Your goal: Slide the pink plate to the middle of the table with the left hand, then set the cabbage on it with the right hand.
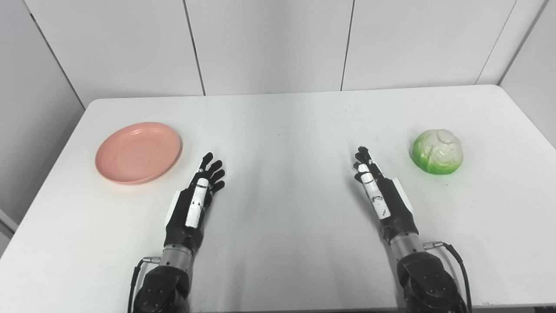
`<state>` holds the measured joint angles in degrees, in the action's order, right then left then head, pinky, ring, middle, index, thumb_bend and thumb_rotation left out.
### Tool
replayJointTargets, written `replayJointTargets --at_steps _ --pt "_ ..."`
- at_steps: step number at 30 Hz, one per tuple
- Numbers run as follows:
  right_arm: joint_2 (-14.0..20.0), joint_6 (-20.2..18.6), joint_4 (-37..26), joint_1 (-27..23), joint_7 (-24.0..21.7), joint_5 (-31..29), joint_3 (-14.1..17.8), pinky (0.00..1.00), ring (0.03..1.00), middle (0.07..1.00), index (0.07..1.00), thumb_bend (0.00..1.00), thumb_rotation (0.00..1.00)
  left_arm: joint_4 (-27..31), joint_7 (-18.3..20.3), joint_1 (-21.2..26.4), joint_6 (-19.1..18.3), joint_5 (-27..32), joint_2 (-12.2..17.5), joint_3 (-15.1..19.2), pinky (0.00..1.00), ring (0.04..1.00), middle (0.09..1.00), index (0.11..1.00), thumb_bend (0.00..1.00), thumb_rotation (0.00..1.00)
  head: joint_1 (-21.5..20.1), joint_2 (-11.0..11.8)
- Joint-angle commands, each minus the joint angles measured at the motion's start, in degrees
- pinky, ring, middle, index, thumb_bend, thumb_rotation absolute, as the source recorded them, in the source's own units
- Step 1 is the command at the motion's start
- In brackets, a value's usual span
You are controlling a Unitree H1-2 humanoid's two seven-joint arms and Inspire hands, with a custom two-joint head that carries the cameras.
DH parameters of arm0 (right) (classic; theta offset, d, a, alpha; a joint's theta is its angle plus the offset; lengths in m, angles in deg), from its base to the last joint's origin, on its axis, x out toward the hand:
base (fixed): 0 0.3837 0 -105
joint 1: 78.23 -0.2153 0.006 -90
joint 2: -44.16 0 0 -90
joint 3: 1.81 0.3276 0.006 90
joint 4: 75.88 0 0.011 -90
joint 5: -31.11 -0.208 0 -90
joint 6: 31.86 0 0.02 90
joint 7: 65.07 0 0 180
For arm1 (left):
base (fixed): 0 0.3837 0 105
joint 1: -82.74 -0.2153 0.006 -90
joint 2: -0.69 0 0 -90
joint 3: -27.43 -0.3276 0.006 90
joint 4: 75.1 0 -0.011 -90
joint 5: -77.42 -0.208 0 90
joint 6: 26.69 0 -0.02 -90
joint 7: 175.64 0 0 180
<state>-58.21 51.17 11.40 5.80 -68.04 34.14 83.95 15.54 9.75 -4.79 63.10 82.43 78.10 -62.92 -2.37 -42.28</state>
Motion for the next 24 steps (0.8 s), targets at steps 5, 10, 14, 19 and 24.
replayJointTargets --at_steps 5,10,14,19,24 --pt "0.2 0.7 0.1 -0.8 -0.7 0.0 -0.4 0.93 0.947 0.961 0.972 0.25 1.00 -1.7 -0.7 0.2 0.4 -0.6 -0.3 0.1 0.90 0.916 0.930 0.934 0.39 0.98 0.2 0.1" --pt "0.2 1.0 0.3 -0.7 -0.6 0.0 -0.3 0.93 0.945 0.959 0.971 0.25 1.00 -1.6 -0.6 0.1 0.1 -0.6 -0.2 0.1 0.90 0.919 0.932 0.939 0.39 0.98 0.2 0.0" --pt "0.2 1.2 0.3 -0.8 -0.7 -0.2 -0.3 0.93 0.948 0.962 0.971 0.25 1.00 -1.4 -0.7 0.1 -0.2 -0.5 -0.3 0.2 0.90 0.916 0.932 0.940 0.39 0.98 0.2 0.0" --pt "0.1 1.1 0.3 -0.7 -0.7 -0.3 -0.2 0.93 0.946 0.961 0.970 0.24 1.00 -2.0 -0.5 0.2 0.5 -0.3 -0.3 0.3 0.90 0.918 0.931 0.940 0.38 0.98 0.2 0.0" --pt "0.3 1.3 0.4 -0.7 -0.7 -0.4 -0.1 0.93 0.946 0.961 0.970 0.24 1.00 -1.7 -0.5 0.2 0.3 -0.6 -0.4 -0.1 0.91 0.921 0.934 0.941 0.38 0.97 3.0 0.6"
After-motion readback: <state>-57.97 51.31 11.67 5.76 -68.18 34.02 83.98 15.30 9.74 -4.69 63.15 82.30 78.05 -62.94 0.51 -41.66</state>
